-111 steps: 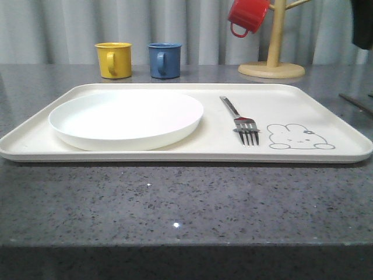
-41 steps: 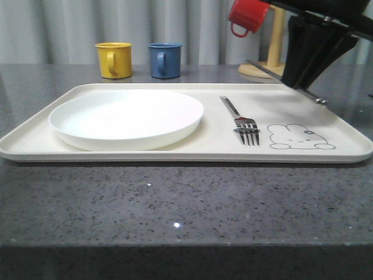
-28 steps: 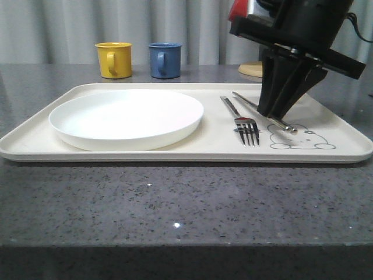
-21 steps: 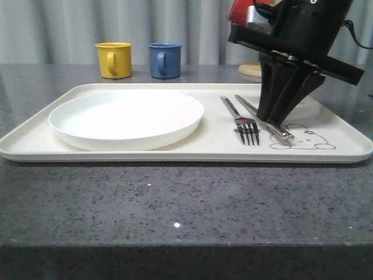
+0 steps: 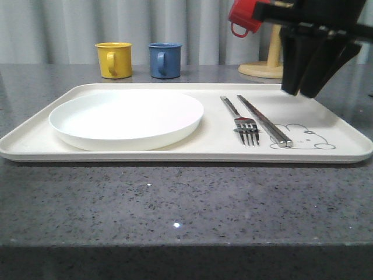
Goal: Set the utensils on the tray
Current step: 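Lower the chopsticks beside the fork and open the right gripper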
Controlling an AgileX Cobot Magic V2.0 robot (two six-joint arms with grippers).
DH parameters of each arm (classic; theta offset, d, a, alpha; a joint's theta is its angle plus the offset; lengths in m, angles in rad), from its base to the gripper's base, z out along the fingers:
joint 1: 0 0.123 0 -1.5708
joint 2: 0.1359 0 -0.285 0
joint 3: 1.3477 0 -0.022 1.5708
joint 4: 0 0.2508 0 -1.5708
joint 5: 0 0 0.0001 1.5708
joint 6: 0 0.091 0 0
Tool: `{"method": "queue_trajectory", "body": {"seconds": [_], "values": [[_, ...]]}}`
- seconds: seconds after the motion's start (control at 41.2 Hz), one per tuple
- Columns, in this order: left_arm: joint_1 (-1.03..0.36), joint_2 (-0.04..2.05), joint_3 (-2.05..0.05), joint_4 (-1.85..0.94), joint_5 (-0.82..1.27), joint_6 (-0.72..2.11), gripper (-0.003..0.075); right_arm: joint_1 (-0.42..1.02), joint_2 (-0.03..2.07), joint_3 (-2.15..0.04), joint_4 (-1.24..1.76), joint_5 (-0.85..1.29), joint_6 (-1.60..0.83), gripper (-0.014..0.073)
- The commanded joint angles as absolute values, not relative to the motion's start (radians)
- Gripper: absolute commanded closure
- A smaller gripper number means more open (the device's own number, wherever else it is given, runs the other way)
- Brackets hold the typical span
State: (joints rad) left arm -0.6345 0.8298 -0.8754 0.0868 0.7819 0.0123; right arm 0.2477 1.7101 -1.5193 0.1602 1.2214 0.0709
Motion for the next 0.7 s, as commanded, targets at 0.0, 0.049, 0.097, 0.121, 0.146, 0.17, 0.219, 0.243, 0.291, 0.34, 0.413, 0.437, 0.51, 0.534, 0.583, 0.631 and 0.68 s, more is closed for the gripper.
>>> {"method": "queue_trajectory", "body": {"seconds": [0.0, 0.049, 0.097, 0.121, 0.146, 0.17, 0.219, 0.243, 0.291, 0.34, 0.413, 0.437, 0.51, 0.534, 0.583, 0.631, 0.68], "values": [[-0.642, 0.824, -0.902, 0.083, 0.712, 0.005, 0.0372, 0.240, 1.595, -1.548, 0.021, 1.226, 0.044, 0.0316], [-0.642, 0.824, -0.902, 0.083, 0.712, 0.005, 0.0372, 0.228, 1.573, -1.548, -0.042, 1.231, 0.044, 0.0316], [-0.642, 0.824, -0.902, 0.083, 0.712, 0.005, 0.0372, 0.209, 1.561, -1.548, -0.080, 1.240, 0.044, 0.0316], [-0.642, 0.824, -0.902, 0.083, 0.712, 0.005, 0.0372, 0.191, 1.560, -1.548, -0.089, 1.246, 0.044, 0.0316], [-0.642, 0.824, -0.902, 0.083, 0.712, 0.005, 0.0372, 0.176, 1.558, -1.548, -0.096, 1.253, 0.043, 0.0316], [-0.642, 0.824, -0.902, 0.083, 0.712, 0.005, 0.0372, 0.160, 1.558, -1.548, -0.099, 1.258, 0.040, 0.0316], [-0.642, 0.824, -0.902, 0.083, 0.712, 0.005, 0.0372, 0.117, 1.559, -1.547, -0.099, 1.262, 0.032, 0.0316], [-0.642, 0.824, -0.902, 0.083, 0.712, 0.005, 0.0372, 0.092, 1.561, -1.546, -0.099, 1.262, 0.025, 0.0316], [-0.642, 0.824, -0.902, 0.083, 0.712, 0.005, 0.0372, 0.054, 1.568, -1.546, -0.098, 1.263, 0.018, 0.0316], [-0.642, 0.824, -0.902, 0.083, 0.712, 0.005, 0.0372, 0.004, 1.577, -1.546, -0.095, 1.263, 0.000, 0.0316], [-0.642, 0.824, -0.901, 0.083, 0.712, 0.005, 0.0372, -0.053, 1.596, -1.546, -0.082, 1.266, -0.028, 0.0317], [-0.642, 0.824, -0.901, 0.083, 0.712, 0.005, 0.0372, -0.067, 1.605, -1.546, -0.075, 1.265, -0.034, 0.0317], [-0.642, 0.824, -0.901, 0.083, 0.712, 0.005, 0.0372, -0.105, 1.632, -1.546, -0.052, 1.265, -0.050, 0.0317], [-0.642, 0.824, -0.901, 0.083, 0.712, 0.005, 0.0372, -0.113, 1.638, -1.546, -0.048, 1.262, -0.057, 0.0317], [-0.642, 0.824, -0.901, 0.083, 0.712, 0.005, 0.0372, -0.127, 1.661, -1.546, -0.045, 1.260, -0.063, 0.0317], [-0.642, 0.824, -0.901, 0.083, 0.712, 0.005, 0.0372, -0.135, 1.682, -1.546, -0.046, 1.257, -0.066, 0.0317], [-0.642, 0.824, -0.901, 0.083, 0.712, 0.005, 0.0372, -0.140, 1.697, -1.546, -0.045, 1.259, -0.066, 0.0317]]}}
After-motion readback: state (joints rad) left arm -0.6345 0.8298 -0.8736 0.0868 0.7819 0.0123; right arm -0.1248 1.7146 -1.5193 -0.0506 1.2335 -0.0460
